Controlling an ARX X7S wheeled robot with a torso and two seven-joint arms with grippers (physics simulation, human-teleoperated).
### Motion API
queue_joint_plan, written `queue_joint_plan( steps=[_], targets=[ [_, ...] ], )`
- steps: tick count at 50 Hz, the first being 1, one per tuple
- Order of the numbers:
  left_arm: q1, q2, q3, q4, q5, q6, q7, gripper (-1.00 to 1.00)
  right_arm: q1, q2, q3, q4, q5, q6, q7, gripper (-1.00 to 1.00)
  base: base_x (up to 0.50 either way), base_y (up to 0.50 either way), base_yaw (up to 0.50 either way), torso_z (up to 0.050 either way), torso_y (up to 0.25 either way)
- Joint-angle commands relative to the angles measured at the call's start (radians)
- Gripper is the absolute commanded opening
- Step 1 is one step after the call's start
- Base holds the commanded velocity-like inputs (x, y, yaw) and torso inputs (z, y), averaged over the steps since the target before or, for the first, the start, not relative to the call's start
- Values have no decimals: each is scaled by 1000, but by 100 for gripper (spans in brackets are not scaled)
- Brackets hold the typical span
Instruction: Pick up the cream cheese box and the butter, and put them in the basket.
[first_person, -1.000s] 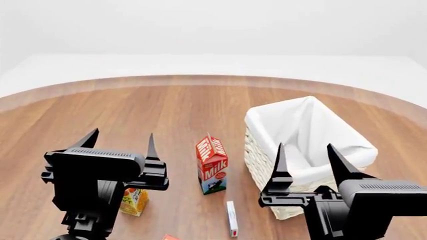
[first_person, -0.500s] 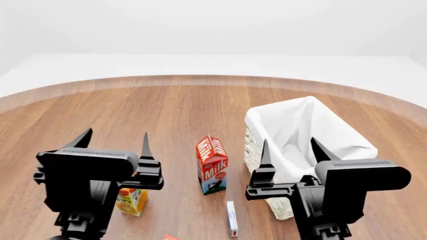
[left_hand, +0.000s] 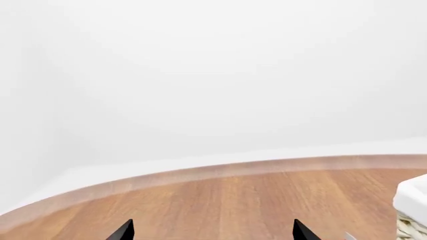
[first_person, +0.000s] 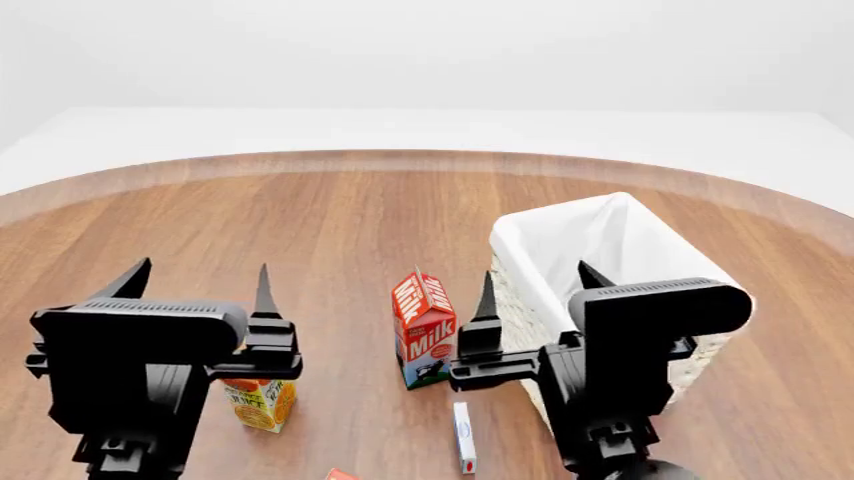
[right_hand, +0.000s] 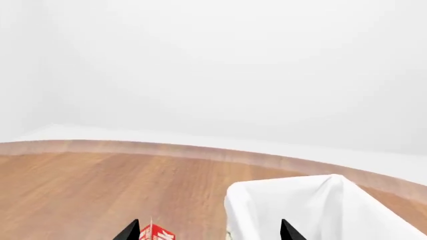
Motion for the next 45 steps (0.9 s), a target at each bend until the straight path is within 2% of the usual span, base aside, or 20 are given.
queue_joint_plan(
  steps=[1, 8, 11, 20, 23, 25, 30, 35, 37, 39, 45],
  targets=[
    [8, -41, -48, 22, -66, -11, -45, 100, 77, -56, -9, 2, 50, 126, 46, 100, 0, 0, 0, 0, 0],
    [17, -117, -74, 21, -206, 17, -158, 100, 111, -84, -9, 47, 49, 183, 93, 100, 0, 0, 0, 0, 0],
    [22, -138, -76, 19, -238, 31, -188, 100, 115, -66, -72, 69, 19, 187, 128, 100, 0, 0, 0, 0, 0],
    [16, -169, -65, 11, -287, 52, -232, 100, 180, -165, 16, 105, 113, 357, 156, 100, 0, 0, 0, 0, 0],
    [23, -175, -49, 1, -278, 76, -233, 100, 196, -170, 46, 152, 214, 380, 225, 100, 0, 0, 0, 0, 0],
    [26, -176, -46, 0, -279, 83, -237, 100, 211, -165, 91, 209, 389, 385, 360, 100, 0, 0, 0, 0, 0],
    [30, -182, -44, 5, -288, 89, -249, 100, 245, -142, 89, 294, 664, 383, 604, 100, 0, 0, 0, 0, 0],
    [29, -189, -46, 4, -302, 93, -261, 100, 256, -138, 89, 364, 845, 373, 758, 100, 0, 0, 0, 0, 0],
    [30, -190, -49, 5, -311, 97, -264, 100, 275, -130, 78, 426, 974, 377, 894, 100, 0, 0, 0, 0, 0],
    [28, -193, -45, 3, -314, 98, -269, 100, 286, -125, 70, 456, 1058, 358, 953, 100, 0, 0, 0, 0, 0],
    [24, -201, -41, 0, -329, 103, -282, 100, 309, -99, 21, 499, 1130, 323, 1035, 100, 0, 0, 0, 0, 0]
  ],
)
